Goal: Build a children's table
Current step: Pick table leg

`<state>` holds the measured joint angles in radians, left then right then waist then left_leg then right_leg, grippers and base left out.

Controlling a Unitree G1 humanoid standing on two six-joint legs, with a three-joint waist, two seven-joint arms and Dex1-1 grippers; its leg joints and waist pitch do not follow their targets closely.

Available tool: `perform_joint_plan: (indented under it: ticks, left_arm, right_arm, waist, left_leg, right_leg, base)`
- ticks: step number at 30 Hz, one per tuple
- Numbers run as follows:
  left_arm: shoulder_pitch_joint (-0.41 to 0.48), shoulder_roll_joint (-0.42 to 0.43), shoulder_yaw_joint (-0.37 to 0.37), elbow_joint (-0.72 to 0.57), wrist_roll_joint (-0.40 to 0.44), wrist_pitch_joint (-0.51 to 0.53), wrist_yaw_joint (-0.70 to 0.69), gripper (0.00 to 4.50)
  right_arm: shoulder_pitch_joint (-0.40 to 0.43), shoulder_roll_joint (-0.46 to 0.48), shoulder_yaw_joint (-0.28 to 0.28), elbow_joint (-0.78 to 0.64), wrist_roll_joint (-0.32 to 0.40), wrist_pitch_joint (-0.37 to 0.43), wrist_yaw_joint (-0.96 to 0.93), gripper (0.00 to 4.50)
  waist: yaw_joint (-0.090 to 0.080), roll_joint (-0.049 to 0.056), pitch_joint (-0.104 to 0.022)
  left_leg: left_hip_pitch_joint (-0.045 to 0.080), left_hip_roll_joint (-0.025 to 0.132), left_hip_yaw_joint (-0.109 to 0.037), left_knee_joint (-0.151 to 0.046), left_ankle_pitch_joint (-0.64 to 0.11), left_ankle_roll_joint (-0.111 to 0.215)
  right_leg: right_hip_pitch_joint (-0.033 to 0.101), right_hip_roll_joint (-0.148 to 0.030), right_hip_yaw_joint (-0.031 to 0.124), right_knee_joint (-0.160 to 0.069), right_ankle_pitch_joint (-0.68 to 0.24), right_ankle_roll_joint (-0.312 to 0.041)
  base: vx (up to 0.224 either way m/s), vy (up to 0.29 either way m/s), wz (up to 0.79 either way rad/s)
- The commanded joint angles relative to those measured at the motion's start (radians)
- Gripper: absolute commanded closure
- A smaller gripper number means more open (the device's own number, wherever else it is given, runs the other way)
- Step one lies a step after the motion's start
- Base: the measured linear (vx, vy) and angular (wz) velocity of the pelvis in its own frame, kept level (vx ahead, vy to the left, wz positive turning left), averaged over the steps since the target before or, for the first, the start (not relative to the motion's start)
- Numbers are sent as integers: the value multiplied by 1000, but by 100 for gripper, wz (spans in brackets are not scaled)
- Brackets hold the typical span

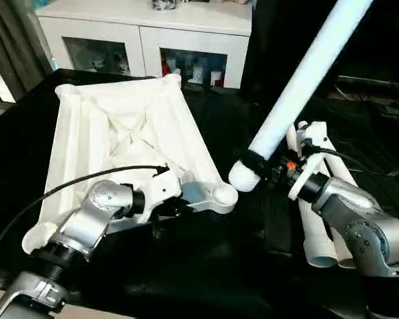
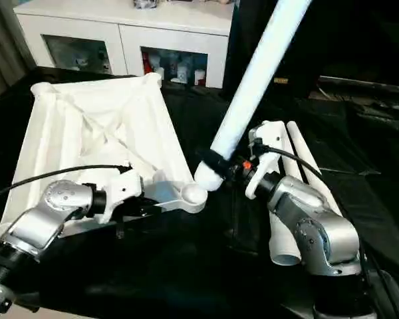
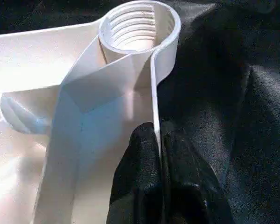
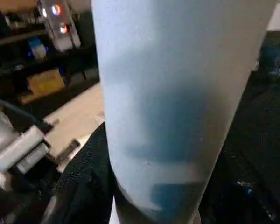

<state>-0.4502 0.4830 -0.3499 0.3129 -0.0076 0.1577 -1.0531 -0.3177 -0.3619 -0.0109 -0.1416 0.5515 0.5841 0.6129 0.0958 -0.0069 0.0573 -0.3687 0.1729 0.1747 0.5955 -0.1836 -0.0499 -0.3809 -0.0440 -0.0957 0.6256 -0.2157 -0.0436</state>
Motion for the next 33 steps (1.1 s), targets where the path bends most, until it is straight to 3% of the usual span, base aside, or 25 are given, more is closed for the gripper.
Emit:
perform_joint_plan:
  ticks: [1, 10, 21, 33]
  left_arm:
    - [-29, 6, 18, -2, -12, -19, -15, 450]
    - [-48, -18, 12, 12, -9, -13, -12, 450]
    - [-67, -40, 10, 56, -2, -22, -12, 450]
    - [-75, -54, 24, 72, -10, -46, -8, 450]
  right_arm:
    - [-19, -20, 42, 53, -56, -32, 35, 261]
    - [-53, 13, 104, 174, -111, -93, 73, 261]
    - [-105, 49, 154, 285, -177, -160, 107, 261]
    - [-134, 81, 154, 404, -215, -228, 117, 261]
  waist:
    - [1, -8, -65]
    - [2, -18, -64]
    - [8, -13, -62]
    - [9, -11, -64]
  left_leg:
    - [9, 66, -23, -62, -101, 39]
    - [8, 66, -22, -61, -87, 54]
    - [10, 68, -22, -62, -95, 44]
    - [11, 70, -22, -62, -110, 41]
  right_leg:
    - [49, -118, 74, -85, -158, -124]
    - [49, -121, 74, -81, -147, -137]
    - [47, -124, 76, -82, -162, -135]
    - [47, -125, 76, -83, -168, -143]
  base:
    - [0, 0, 0]
    - [0, 0, 0]
    - [0, 0, 0]
    - [0, 0, 0]
